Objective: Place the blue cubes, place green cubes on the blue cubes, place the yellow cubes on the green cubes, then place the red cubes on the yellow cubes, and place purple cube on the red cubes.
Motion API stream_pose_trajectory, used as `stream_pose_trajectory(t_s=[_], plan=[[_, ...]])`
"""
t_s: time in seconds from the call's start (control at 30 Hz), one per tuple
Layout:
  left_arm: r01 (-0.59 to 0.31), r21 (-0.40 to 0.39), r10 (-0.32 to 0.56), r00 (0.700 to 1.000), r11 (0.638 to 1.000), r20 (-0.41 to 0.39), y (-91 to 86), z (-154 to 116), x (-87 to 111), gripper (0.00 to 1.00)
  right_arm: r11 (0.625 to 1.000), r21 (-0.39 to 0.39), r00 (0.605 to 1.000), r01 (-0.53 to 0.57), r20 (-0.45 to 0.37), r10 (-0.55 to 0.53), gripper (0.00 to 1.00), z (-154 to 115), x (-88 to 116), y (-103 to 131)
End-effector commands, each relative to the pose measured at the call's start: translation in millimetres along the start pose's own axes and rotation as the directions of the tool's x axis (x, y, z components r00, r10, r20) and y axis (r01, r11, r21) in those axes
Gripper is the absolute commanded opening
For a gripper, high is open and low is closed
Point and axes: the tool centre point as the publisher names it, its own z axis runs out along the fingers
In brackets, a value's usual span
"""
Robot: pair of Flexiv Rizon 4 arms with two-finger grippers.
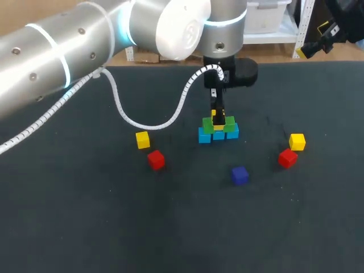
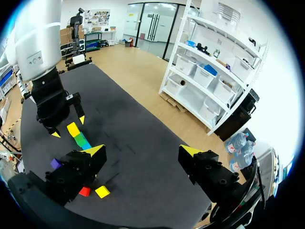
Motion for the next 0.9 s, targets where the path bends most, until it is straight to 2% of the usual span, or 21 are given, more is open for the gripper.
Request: stream_pose_trajectory(t_s=[0.03, 0.2, 0.27, 0.37, 0.43, 0.53, 0.6, 0.63, 0.9], plan=[[0.0, 0.012, 0.001, 1.0, 1.0, -0.006, 5.9, 2.7, -1.9, 1.0, 1.0, 0.001, 1.0, 0.0, -0.001, 0.0, 1.0, -0.5, 0.0, 0.3], [0.003, 0.015, -0.003, 1.0, 1.0, -0.005, 5.8, 3.0, -2.0, 0.97, 1.0, 0.001, 1.0, 0.0, -0.001, 0.0, 1.0, -0.5, 0.0, 0.3], [0.002, 0.015, -0.002, 1.0, 1.0, -0.005, 5.7, 3.1, -2.1, 0.87, 1.0, 0.001, 1.0, 0.0, -0.001, 0.0, 1.0, -0.5, 0.0, 0.3], [0.003, 0.014, -0.003, 1.0, 1.0, -0.005, 5.6, 3.2, -2.2, 0.81, 1.0, 0.001, 1.0, 0.0, -0.001, 0.0, 1.0, -0.5, 0.0, 0.3], [0.004, 0.014, -0.004, 1.0, 1.0, -0.005, 5.6, 3.4, -2.3, 0.74, 1.0, 0.001, 1.0, 0.0, -0.001, 0.0, 1.0, -0.5, 0.0, 0.3], [0.004, 0.011, -0.004, 1.0, 1.0, -0.006, 5.7, 3.6, -2.3, 0.56, 1.0, 0.001, 1.0, 0.0, -0.001, 0.0, 1.0, -0.5, 0.0, 0.3], [0.005, 0.01, -0.005, 1.0, 1.0, -0.004, 5.7, 3.6, -2.4, 0.54, 1.0, 0.001, 1.0, 0.0, -0.001, 0.0, 1.0, -0.5, 0.0, 0.3], [0.005, 0.009, -0.005, 1.0, 1.0, -0.004, 5.8, 3.4, -2.5, 0.49, 1.0, 0.001, 1.0, 0.0, -0.001, 0.0, 1.0, -0.5, 0.0, 0.3], [0.005, 0.003, -0.005, 1.0, 1.0, 0.001, 7.2, 1.9, -3.6, 0.46, 1.0, 0.001, 1.0, 0.0, -0.001, 0.0, 1.0, -0.5, 0.0, 0.3]])
